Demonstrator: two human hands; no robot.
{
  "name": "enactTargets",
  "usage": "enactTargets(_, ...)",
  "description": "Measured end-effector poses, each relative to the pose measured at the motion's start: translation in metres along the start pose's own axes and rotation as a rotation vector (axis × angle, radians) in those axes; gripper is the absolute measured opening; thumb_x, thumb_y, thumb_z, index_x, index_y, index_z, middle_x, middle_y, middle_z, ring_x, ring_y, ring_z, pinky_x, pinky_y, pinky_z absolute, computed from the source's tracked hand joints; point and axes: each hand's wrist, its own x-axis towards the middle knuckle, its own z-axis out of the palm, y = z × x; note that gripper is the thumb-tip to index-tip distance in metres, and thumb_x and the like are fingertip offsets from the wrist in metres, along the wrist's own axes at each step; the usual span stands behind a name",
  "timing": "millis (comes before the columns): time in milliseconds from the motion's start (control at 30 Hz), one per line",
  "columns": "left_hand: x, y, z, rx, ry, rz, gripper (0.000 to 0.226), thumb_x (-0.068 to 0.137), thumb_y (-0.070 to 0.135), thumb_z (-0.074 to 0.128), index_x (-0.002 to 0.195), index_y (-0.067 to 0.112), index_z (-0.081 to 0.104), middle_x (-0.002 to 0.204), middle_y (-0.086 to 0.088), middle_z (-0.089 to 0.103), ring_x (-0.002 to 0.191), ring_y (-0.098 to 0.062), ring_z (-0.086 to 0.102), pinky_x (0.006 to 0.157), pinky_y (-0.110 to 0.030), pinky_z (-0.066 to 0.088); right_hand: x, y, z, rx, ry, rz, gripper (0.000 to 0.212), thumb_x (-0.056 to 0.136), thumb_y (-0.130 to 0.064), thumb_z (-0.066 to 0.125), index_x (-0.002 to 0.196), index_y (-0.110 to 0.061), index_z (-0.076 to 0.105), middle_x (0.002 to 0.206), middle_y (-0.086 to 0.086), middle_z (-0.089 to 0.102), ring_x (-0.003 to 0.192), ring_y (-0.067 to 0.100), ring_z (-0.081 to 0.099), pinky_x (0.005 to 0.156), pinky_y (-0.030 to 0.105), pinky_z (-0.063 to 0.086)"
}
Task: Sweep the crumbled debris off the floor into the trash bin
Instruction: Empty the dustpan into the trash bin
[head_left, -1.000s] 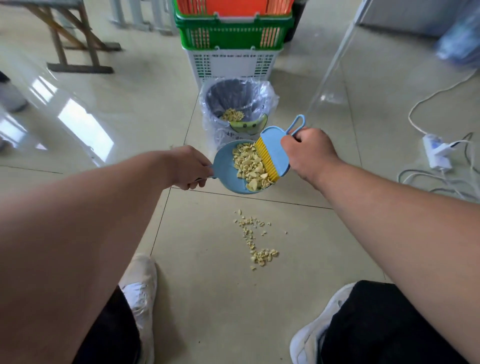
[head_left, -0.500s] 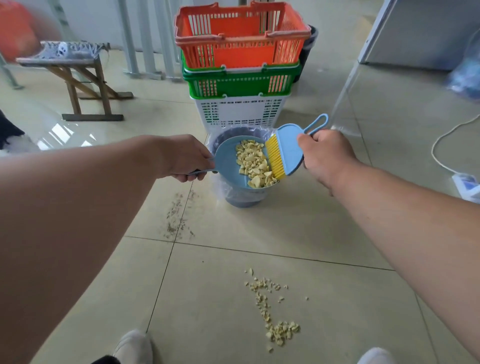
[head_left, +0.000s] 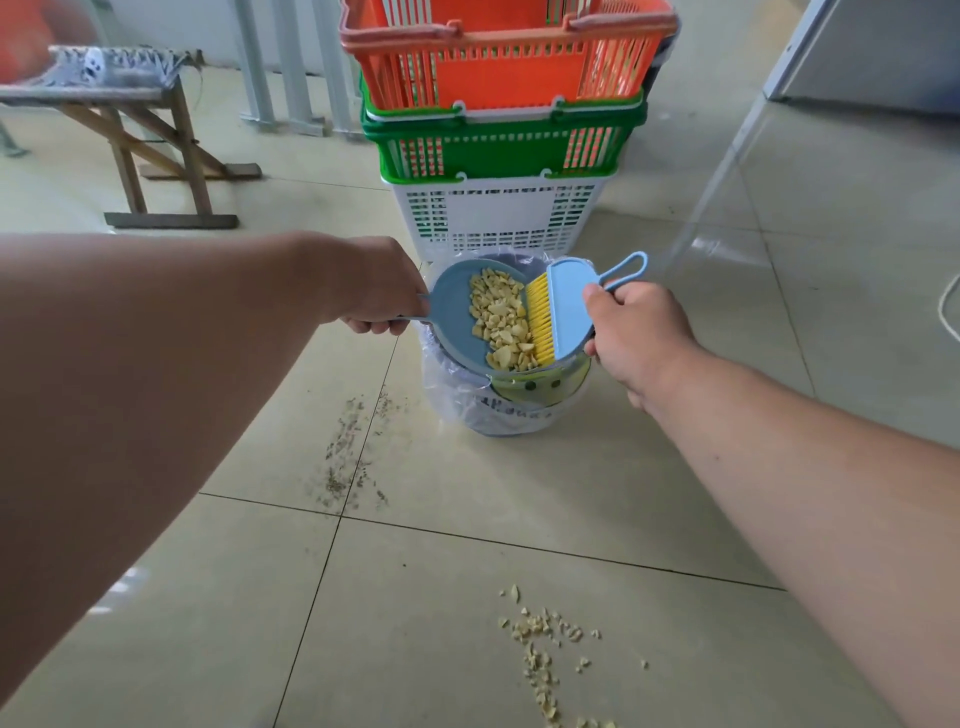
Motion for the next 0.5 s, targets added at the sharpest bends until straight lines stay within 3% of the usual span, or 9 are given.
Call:
enactTargets(300, 0.032, -0.003, -0.005, -0.017, -0.016, 0.026, 0.035, 0.097, 0.022, 0.063, 0.087, -0.009, 0.073, 0.071, -0.016, 0.063, 0.065, -0.025, 0.049, 0.062, -0.034, 0.045, 0.023, -0.007, 0.023, -0.043, -0.074, -0.040, 0.031, 0.098, -0.039, 0.054, 0.089, -0.014, 0.070, 0.079, 0.011, 0.071, 0.066, 0.022, 0.063, 0.066, 0.044, 0.060)
enactTargets(400, 0.040, -0.002, -0.005, 0.012, -0.025, 0.036, 0.036, 0.098, 0.024, 0.062, 0.086, -0.008, 0.074, 0.071, -0.016, 0.063, 0.066, -0.026, 0.049, 0.064, -0.035, 0.045, 0.030, -0.007, 0.023, -0.107, -0.052, -0.056, 0.032, 0.100, -0.036, 0.052, 0.081, -0.013, 0.065, 0.071, 0.005, 0.064, 0.063, 0.023, 0.059, 0.054, 0.029, 0.046)
enactTargets(500, 0.043, 0.001, -0.005, 0.115, -0.022, 0.043, 0.038, 0.098, 0.025, 0.060, 0.077, -0.003, 0.073, 0.066, -0.014, 0.062, 0.062, -0.027, 0.051, 0.065, -0.037, 0.047, 0.039, -0.006, 0.016, -0.301, 0.116, -0.113, 0.030, 0.101, -0.032, 0.049, 0.079, -0.013, 0.057, 0.076, 0.003, 0.059, 0.070, 0.028, 0.053, 0.061, 0.026, 0.035)
